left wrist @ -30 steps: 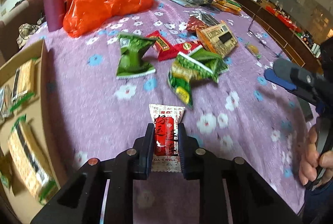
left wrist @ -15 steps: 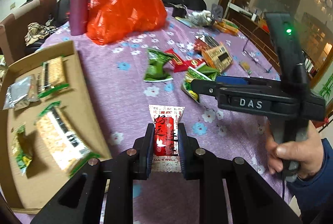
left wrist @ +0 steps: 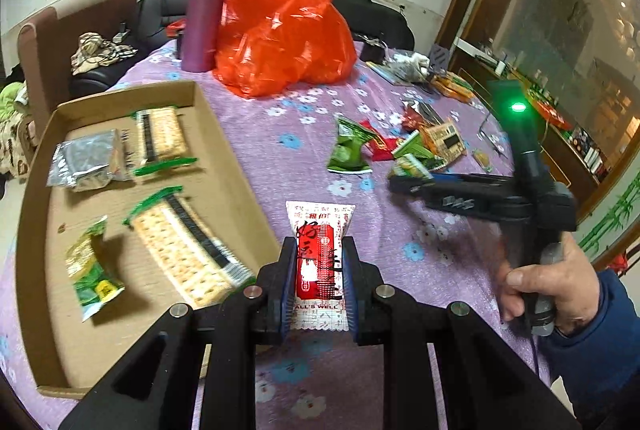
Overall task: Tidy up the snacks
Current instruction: 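Grasp the red-and-white packet with the left tool while the right tool grasps the green pea bag, then carry both packets to the cardboard box and open both tools to drop them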
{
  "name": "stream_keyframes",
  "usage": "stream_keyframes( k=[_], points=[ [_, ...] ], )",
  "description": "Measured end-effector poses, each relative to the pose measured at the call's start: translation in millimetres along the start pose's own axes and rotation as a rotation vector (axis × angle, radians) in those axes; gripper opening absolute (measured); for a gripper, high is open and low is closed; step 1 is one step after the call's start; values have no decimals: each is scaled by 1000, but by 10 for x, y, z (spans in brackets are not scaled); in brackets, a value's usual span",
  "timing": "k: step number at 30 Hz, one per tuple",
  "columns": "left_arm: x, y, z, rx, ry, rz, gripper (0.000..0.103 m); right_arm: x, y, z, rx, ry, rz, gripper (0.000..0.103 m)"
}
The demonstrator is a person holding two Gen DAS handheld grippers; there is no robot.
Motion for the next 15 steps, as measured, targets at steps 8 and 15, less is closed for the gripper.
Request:
stream_keyframes(
  k=[8, 15],
  points=[
    [193, 48, 376, -75, -13, 42, 20, 299, -108, 871, -129, -53, 0, 45],
    [563, 133, 807, -155, -60, 105, 20, 1113, -351, 1697, -265, -126, 100, 45]
  ],
)
Point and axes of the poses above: each gripper's, at about its wrist camera, not at the fingertips, and z roughly against the way its jaws point, x to its left, y to its underside, the point moved 3 cm from there along -z, roughly the way its jaws point, and after that the axes turned 11 degrees about -z, right-handed, at the moved point
